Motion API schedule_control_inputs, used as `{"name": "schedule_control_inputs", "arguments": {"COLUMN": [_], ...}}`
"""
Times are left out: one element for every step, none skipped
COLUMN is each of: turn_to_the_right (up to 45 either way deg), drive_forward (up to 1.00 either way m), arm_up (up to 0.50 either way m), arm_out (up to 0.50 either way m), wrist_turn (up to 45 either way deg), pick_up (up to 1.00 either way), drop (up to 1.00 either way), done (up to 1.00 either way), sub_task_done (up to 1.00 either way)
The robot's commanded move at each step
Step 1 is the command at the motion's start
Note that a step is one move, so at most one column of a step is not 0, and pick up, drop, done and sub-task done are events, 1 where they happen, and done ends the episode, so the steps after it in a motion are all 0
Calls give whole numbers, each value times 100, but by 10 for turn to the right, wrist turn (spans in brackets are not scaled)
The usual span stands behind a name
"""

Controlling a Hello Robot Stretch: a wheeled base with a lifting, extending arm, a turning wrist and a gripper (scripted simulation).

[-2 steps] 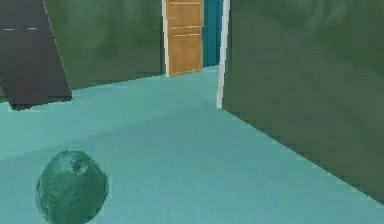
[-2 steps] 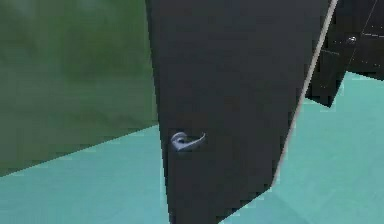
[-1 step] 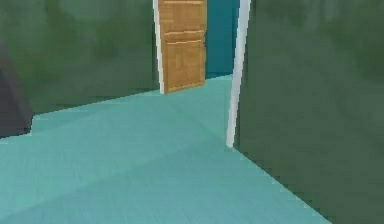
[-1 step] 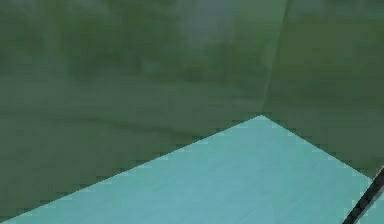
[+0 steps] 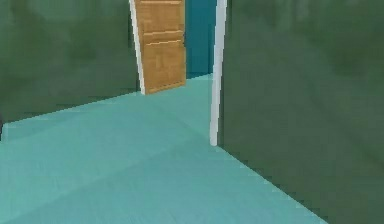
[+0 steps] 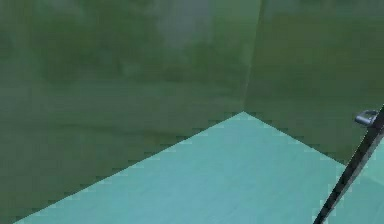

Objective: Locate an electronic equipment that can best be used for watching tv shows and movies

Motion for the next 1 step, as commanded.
{"name": "schedule_control_inputs", "arguments": {"turn_to_the_right": [30], "drive_forward": [0], "arm_up": [0], "arm_out": [0], "wrist_turn": [0], "pick_up": [0], "drop": [0], "done": [0], "sub_task_done": [0]}}
